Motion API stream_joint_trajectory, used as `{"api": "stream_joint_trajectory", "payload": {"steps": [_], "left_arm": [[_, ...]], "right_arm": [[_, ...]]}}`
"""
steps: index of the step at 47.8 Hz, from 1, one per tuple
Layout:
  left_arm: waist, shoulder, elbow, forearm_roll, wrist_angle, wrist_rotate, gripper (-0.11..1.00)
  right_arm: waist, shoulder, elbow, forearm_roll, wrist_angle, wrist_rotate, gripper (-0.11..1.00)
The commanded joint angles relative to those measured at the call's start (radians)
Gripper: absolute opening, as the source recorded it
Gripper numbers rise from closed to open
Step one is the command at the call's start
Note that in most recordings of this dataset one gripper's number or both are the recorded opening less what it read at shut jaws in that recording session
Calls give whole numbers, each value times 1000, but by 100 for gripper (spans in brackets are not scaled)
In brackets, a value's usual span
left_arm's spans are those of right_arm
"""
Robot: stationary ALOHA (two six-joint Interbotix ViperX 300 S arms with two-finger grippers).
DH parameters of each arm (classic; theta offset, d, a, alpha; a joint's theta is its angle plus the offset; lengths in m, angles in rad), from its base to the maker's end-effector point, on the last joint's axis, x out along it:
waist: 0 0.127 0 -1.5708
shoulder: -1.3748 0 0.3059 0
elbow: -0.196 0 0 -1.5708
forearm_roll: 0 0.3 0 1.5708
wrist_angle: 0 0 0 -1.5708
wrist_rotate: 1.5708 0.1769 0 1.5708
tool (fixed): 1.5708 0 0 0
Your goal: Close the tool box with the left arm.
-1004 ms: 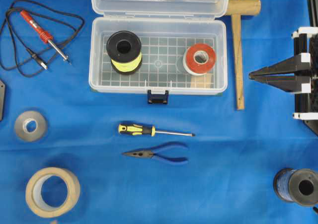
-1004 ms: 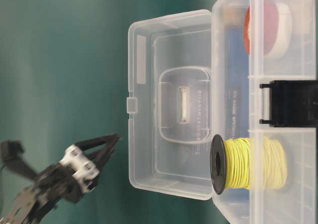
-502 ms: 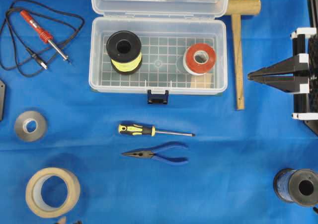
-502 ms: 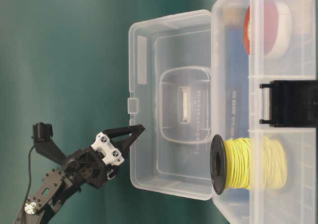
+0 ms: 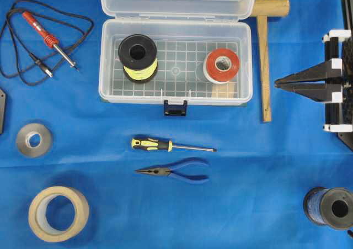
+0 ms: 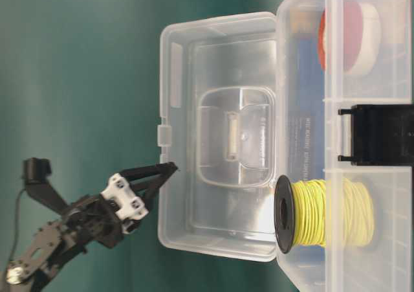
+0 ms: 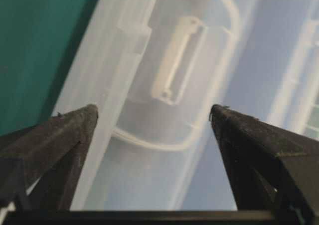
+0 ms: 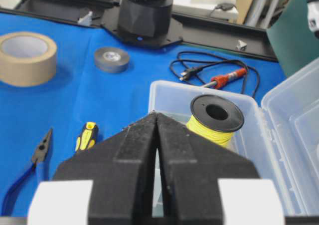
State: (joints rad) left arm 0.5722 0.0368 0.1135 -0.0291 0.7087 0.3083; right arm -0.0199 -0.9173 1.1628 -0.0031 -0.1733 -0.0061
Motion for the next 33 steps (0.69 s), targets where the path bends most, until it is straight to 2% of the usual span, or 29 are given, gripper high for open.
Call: {"api": "stream_joint_trajectory", "payload": {"steps": [1, 11, 20, 33], "left_arm": [[-86, -21, 2, -8, 61, -15, 87], [-152, -74, 28, -14, 110, -44, 87], [-219, -132, 86, -14, 133, -126, 88], [-374, -230, 215, -14, 126, -284, 87]], "right_arm": [[-3, 6, -18, 2, -5, 2, 0], [-3, 8, -18, 2, -8, 2, 0], [-3, 6, -20, 2, -8, 8, 0], [-3, 5, -23, 2, -9, 8, 0]]}}
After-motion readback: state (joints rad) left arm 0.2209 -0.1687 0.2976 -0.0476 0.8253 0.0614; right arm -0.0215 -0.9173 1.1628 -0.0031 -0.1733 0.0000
